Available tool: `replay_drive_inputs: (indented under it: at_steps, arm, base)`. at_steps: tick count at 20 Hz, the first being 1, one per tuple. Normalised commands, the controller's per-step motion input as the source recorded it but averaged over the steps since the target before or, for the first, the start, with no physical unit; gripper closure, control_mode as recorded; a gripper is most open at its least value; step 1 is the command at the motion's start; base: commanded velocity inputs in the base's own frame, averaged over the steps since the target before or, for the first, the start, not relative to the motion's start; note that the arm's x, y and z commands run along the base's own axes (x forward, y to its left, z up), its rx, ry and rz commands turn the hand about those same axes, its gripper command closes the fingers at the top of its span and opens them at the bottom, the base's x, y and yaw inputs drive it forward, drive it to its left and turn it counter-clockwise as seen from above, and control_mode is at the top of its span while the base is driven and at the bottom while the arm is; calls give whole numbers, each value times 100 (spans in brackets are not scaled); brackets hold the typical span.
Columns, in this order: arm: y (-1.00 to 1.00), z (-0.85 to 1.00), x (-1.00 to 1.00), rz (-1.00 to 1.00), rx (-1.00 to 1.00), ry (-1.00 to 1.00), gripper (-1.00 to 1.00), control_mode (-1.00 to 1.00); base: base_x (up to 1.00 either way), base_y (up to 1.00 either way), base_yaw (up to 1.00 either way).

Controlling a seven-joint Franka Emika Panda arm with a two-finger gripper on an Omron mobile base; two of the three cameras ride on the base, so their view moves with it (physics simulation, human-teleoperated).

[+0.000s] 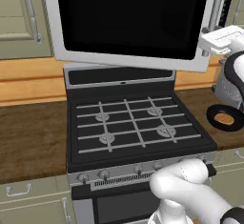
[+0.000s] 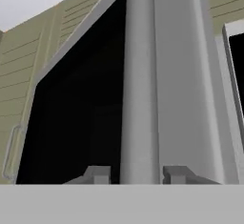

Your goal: Open the microwave, place the bowl with waffle inside the microwave, then close the microwave door and turn it on.

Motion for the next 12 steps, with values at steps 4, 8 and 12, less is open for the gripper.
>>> replay_drive_inputs:
  at_steps: [4, 8, 12]
  arm:
    - [77, -1, -100, 8, -6, 0, 100, -100]
    - [42, -22, -95, 17, -8, 0, -100, -100]
    - [-29, -7, -34, 3, 12, 0, -100, -100]
  base:
    - [0, 0, 0]
    - [0, 0, 0]
    - [0, 0, 0]
